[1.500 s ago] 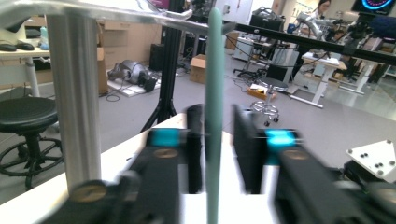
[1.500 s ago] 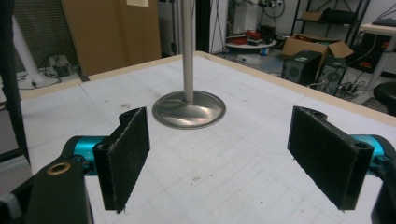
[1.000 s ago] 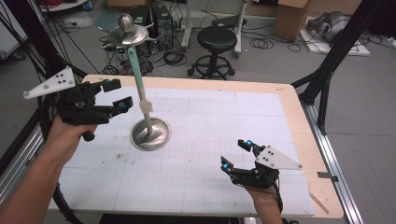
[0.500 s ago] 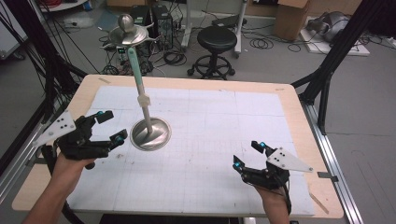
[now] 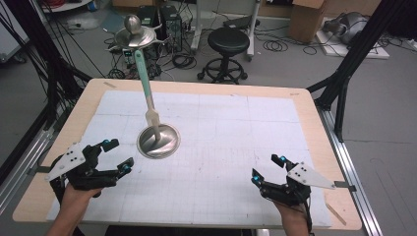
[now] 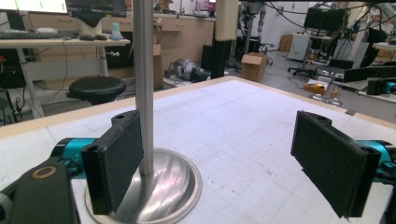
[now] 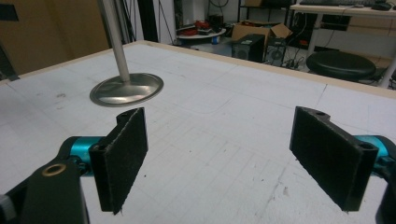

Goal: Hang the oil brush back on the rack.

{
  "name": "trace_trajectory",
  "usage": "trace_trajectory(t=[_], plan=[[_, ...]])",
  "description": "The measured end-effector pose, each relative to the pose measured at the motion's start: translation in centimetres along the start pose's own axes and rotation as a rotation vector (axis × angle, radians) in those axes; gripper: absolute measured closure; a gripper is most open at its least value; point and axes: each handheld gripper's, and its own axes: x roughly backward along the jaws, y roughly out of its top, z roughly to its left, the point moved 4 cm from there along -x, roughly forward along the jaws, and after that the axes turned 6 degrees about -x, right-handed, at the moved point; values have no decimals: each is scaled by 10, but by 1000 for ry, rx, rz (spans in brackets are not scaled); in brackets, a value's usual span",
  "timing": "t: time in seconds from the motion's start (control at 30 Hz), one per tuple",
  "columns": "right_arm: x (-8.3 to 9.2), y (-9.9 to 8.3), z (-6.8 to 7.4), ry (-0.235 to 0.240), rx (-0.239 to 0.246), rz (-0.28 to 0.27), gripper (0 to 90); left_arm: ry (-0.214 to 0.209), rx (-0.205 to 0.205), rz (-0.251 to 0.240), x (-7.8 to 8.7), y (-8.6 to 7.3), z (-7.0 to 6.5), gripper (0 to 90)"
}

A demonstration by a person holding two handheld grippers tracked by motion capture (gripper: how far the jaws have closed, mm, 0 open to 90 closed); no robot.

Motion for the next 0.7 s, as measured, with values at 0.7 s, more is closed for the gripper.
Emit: trace_trajectory(t=[0.7], plan=[[-1,-3,1,-4,-13,5,184,-4,21,23,2,-12,0,178]])
